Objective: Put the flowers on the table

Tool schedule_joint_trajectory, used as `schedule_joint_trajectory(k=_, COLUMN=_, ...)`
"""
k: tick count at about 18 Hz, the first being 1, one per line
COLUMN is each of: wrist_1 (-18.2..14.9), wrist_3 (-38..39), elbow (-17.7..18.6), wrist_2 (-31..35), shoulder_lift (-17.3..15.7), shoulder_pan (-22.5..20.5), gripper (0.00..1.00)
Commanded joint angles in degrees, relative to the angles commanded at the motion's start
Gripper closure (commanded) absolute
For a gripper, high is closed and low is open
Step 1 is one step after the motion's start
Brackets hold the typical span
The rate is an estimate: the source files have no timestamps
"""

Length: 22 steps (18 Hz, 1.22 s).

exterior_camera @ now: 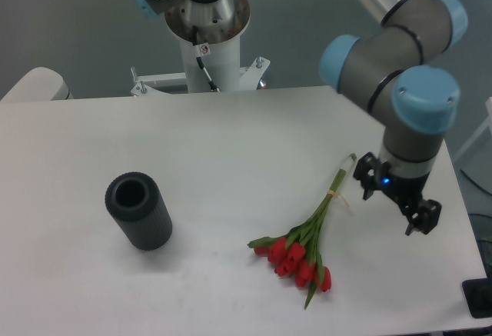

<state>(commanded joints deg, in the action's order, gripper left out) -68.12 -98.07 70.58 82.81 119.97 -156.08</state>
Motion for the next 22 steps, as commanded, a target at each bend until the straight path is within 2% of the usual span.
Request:
schedule_joint_trajectory(k=2, wrist_1=-0.26, wrist_3=-1.32, elbow=0.44, wrist_2=-2.91, shoulder_lift=-0.61, shoulder_pan=-1.93, gripper=0.0)
schedule_joint_trajectory(k=7, wrist_1=-0.35, wrist_3=-6.16, elbow=0.7, wrist_2=-3.01, shoulder_lift=-1.15, shoulder_pan=-4.05, gripper=0.0)
schedule_joint_trajectory(k=22, wrist_1=0.0, wrist_3=-6.78, elbow=0.62, wrist_2=-2.83, shoulder_lift=-1.15, shoulder_pan=-3.44, gripper=0.0)
